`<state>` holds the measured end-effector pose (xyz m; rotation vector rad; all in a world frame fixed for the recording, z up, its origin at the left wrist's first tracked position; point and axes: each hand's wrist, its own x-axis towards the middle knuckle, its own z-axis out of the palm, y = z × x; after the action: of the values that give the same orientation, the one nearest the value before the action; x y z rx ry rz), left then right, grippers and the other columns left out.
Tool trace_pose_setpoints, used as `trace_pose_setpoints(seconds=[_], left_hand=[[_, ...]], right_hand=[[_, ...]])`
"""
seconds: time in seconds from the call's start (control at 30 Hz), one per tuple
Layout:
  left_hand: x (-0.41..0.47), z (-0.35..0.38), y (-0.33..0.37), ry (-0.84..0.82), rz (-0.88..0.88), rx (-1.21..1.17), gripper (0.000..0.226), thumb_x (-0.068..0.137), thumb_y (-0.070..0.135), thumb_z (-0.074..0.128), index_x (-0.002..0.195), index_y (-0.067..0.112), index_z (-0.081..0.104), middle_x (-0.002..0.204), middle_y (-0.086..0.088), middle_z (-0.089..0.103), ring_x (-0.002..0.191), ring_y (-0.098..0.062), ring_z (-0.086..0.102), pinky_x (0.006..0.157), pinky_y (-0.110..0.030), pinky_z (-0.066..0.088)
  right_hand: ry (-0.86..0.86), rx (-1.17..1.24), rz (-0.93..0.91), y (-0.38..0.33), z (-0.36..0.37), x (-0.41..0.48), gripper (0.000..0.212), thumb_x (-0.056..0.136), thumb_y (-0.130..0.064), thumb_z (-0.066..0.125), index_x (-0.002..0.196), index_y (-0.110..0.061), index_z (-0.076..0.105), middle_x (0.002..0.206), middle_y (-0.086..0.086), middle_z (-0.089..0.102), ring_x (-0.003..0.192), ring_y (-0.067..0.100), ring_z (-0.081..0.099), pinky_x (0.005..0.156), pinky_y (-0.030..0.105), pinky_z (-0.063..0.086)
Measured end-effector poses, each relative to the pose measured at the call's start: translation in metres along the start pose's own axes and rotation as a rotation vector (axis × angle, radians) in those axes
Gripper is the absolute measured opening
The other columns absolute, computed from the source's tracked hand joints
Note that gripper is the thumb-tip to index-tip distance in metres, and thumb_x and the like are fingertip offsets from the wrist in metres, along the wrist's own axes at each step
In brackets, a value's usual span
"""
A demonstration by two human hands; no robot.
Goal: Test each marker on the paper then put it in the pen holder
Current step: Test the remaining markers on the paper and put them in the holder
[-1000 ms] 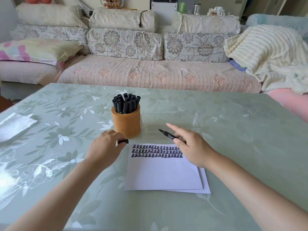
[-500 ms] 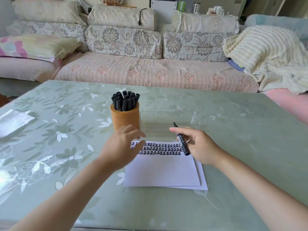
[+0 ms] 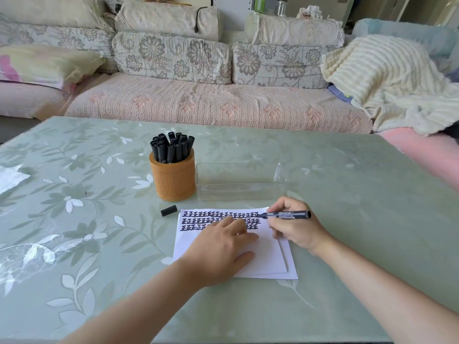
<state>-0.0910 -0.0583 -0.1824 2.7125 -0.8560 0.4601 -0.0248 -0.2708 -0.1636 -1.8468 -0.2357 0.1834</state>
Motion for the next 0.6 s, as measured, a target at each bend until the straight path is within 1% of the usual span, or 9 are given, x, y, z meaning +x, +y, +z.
trace_pose_setpoints(seconds=[0.03, 0.1, 0.23, 0.37, 0.47, 0.6], left_hand=[[0.0, 0.001, 0.0, -0.012, -0.002, 0.015, 0.034, 0.091, 0.048, 0.048, 0.117, 0.031, 0.061, 0.1, 0.006, 0.052, 0.086, -0.017, 0.049, 0.066, -0.029, 0.04], [0.0, 0.001, 0.0, -0.03, -0.007, 0.026, 0.035, 0.091, 0.049, 0.046, 0.118, 0.031, 0.06, 0.103, 0.005, 0.051, 0.088, -0.018, 0.047, 0.069, -0.029, 0.039], [0.0, 0.001, 0.001, -0.046, -0.027, 0.029, 0.036, 0.091, 0.051, 0.045, 0.119, 0.032, 0.059, 0.105, 0.006, 0.05, 0.09, -0.018, 0.046, 0.071, -0.028, 0.037], [0.0, 0.001, 0.001, -0.054, -0.032, 0.026, 0.037, 0.092, 0.05, 0.045, 0.121, 0.032, 0.058, 0.105, 0.006, 0.049, 0.091, -0.017, 0.046, 0.074, -0.029, 0.04], [0.0, 0.0, 0.001, -0.059, -0.039, 0.023, 0.037, 0.092, 0.05, 0.046, 0.121, 0.032, 0.058, 0.106, 0.007, 0.049, 0.091, -0.017, 0.046, 0.074, -0.03, 0.042], [0.0, 0.0, 0.001, -0.066, -0.047, 0.017, 0.038, 0.092, 0.05, 0.046, 0.122, 0.031, 0.058, 0.106, 0.006, 0.049, 0.091, -0.018, 0.047, 0.075, -0.031, 0.043]], right_hand=[[0.011, -0.014, 0.003, 0.001, 0.001, 0.001, 0.009, 0.085, 0.004, 0.063, 0.081, -0.004, 0.06, 0.068, 0.015, 0.066, 0.051, 0.025, 0.06, 0.047, 0.026, 0.043], [0.033, -0.047, -0.006, 0.004, 0.002, 0.003, 0.011, 0.083, 0.002, 0.065, 0.075, 0.0, 0.058, 0.063, 0.014, 0.063, 0.048, 0.023, 0.057, 0.047, 0.026, 0.043], [0.042, -0.065, -0.025, 0.01, 0.004, 0.004, 0.018, 0.081, 0.004, 0.066, 0.071, -0.007, 0.055, 0.056, 0.005, 0.056, 0.047, 0.021, 0.051, 0.048, 0.03, 0.043], [0.051, -0.094, -0.055, 0.012, 0.002, 0.004, 0.028, 0.077, 0.001, 0.071, 0.065, -0.01, 0.049, 0.05, -0.002, 0.051, 0.045, 0.02, 0.043, 0.045, 0.024, 0.034], [0.041, -0.088, -0.063, 0.014, 0.001, 0.004, 0.028, 0.078, 0.001, 0.069, 0.066, -0.007, 0.045, 0.052, -0.003, 0.047, 0.047, 0.018, 0.038, 0.046, 0.023, 0.03], [0.029, -0.093, -0.076, 0.016, 0.002, 0.004, 0.028, 0.079, 0.0, 0.069, 0.067, -0.008, 0.045, 0.053, -0.005, 0.047, 0.047, 0.015, 0.038, 0.047, 0.021, 0.03]])
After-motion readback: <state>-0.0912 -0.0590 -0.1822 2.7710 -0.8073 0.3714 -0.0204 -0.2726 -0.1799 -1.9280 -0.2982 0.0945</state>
